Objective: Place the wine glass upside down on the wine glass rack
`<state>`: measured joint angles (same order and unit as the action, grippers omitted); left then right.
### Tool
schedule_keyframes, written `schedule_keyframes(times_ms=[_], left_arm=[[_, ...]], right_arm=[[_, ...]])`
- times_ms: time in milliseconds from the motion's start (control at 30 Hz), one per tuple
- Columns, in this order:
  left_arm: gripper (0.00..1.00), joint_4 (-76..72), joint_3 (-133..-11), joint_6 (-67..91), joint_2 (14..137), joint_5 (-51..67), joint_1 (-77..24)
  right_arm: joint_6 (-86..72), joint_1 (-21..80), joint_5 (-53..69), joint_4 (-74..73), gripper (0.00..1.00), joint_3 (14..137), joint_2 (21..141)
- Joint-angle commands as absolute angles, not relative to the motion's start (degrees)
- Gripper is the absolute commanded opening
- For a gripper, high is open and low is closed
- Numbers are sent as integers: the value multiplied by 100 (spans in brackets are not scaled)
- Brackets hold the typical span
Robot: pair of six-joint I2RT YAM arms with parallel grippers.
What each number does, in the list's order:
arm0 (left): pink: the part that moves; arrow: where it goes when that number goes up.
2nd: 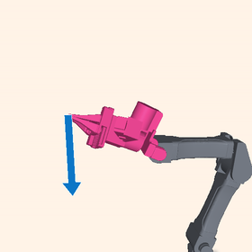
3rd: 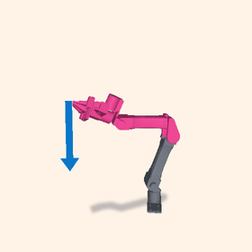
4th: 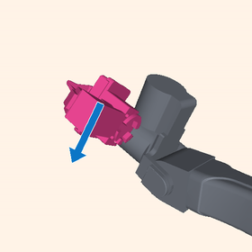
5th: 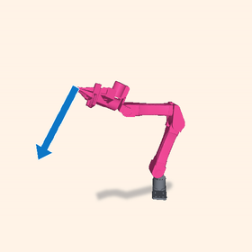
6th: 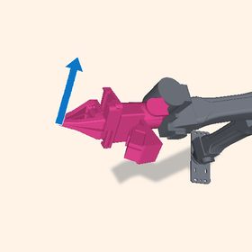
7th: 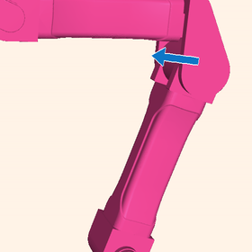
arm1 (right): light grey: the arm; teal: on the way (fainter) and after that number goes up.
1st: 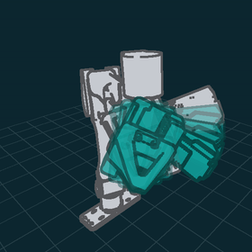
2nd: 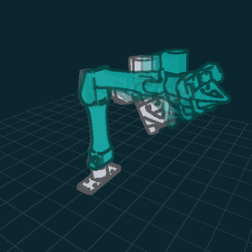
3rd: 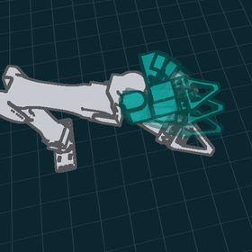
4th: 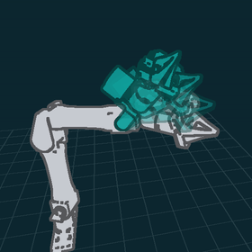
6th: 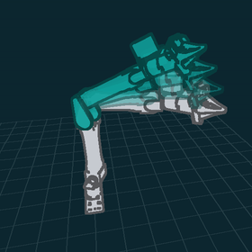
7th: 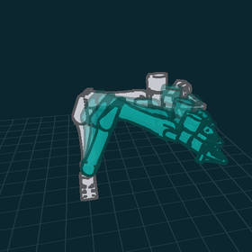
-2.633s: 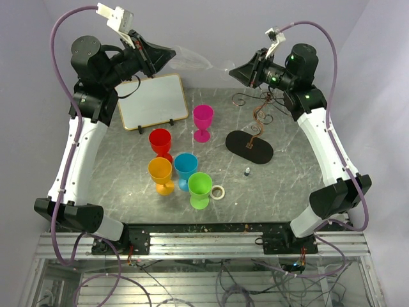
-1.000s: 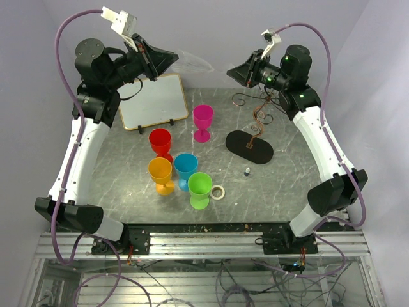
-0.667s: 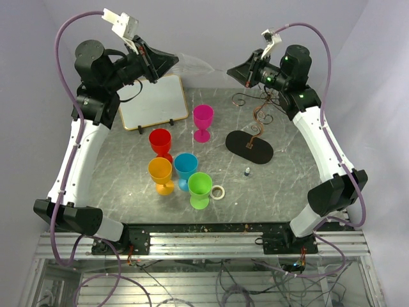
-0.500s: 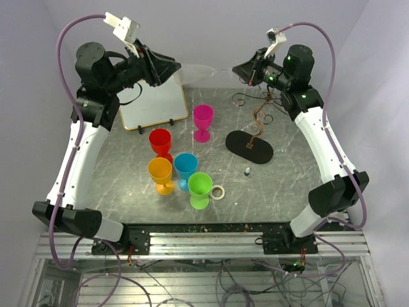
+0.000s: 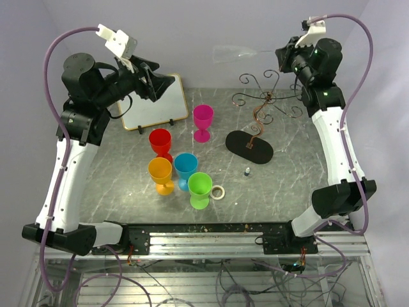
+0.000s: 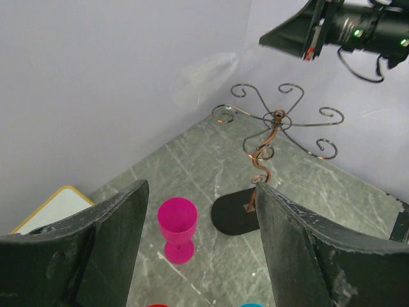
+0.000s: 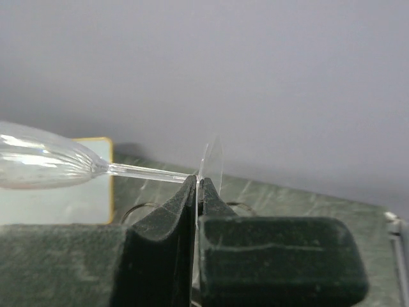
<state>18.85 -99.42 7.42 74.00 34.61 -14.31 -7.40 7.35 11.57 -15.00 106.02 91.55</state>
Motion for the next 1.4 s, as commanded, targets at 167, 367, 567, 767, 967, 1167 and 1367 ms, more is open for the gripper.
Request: schedule_keyframes(times_ms=[167,367,567,767,967,1167,1367], left_arm=[[77,2376,-9615,-175,7062,3109,-1459],[76,2602,-9495,-592,6893,3136,-1459],[76,2705,-9456,-729,6838,3186,-1454],[76,2727,-9452,-758,6844,3246,-1459],[75,2703,-9439,-737,6856,3272,-1457],[75,2712,-9405,-773,6851,3268,-1457],[76,2693,-9398,-768,6864,3290,-1459]], right_arm=[[796,782,-609,-1134,0,11217,9427],[1926,976,-756,-822,0,10999,9467],[2852,1267,-1098,-826,0,11069,9671],[4089,1733,-1745,-627,0,10788,9819],[4926,1993,-2075,-485,0,10509,9932],[5400,2099,-2067,-582,0,10184,9902],[5572,2152,-2048,-574,0,9832,9682]])
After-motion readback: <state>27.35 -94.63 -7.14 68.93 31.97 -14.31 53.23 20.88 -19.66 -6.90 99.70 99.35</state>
